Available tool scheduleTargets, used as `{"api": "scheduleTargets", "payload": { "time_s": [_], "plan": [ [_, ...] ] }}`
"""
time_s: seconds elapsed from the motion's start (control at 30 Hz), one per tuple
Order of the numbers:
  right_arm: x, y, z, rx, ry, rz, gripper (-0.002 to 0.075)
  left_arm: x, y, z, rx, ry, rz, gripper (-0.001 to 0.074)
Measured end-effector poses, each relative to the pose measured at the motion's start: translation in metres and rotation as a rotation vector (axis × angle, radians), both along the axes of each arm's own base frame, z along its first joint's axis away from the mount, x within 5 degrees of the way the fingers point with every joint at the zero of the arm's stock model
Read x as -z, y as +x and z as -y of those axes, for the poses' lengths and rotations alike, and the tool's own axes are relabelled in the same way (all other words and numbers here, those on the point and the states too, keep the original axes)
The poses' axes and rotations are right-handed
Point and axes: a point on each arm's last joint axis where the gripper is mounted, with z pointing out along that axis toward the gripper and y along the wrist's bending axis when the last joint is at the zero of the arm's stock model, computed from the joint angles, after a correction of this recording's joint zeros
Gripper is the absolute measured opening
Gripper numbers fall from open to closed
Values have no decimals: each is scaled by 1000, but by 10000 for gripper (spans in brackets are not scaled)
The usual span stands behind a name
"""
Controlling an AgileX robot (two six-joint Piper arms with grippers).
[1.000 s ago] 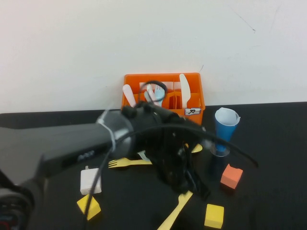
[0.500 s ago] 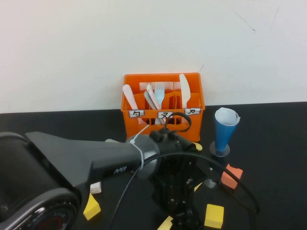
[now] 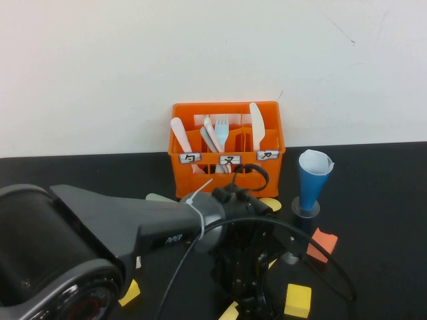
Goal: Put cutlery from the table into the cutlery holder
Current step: Pick up the knife, then place the knife on the box
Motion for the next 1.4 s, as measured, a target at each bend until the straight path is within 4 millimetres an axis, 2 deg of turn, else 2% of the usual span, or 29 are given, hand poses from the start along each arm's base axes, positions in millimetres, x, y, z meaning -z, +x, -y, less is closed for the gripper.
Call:
{"api": "scheduleTargets", "payload": {
  "time_s": [0.07, 0.13, 0.27, 0.5, 0.7, 0.9, 1.0, 1.17, 1.27, 1.4],
  "plan": [
    [0, 0, 0, 0, 0, 0, -3, 0, 0, 0, 0, -1, 1, 386],
    [0, 0, 0, 0, 0, 0, -3, 0, 0, 0, -3, -3, 3, 333],
    [0, 0, 0, 0, 0, 0, -3, 1, 1, 1, -15, -9, 4, 122],
    [0, 0, 0, 0, 0, 0, -3, -8, 2, 3, -30, -54, 32, 122],
    [0, 0, 0, 0, 0, 0, -3, -45, -3, -2, -43, -216, 186, 122],
    [0, 0, 0, 0, 0, 0, -3, -76, -4, -25, -89, -459, 449, 122],
    [0, 0, 0, 0, 0, 0, -3, -89, 1, -37, -133, -601, 612, 122],
    [0, 0, 0, 0, 0, 0, -3, -111, 23, -54, -293, -880, 856, 122],
    [0, 0, 0, 0, 0, 0, -3, -119, 35, -60, -352, -1016, 964, 122],
    [0, 0, 0, 0, 0, 0, -3, -119, 50, -63, -377, -1110, 1055, 122]
  ]
}}
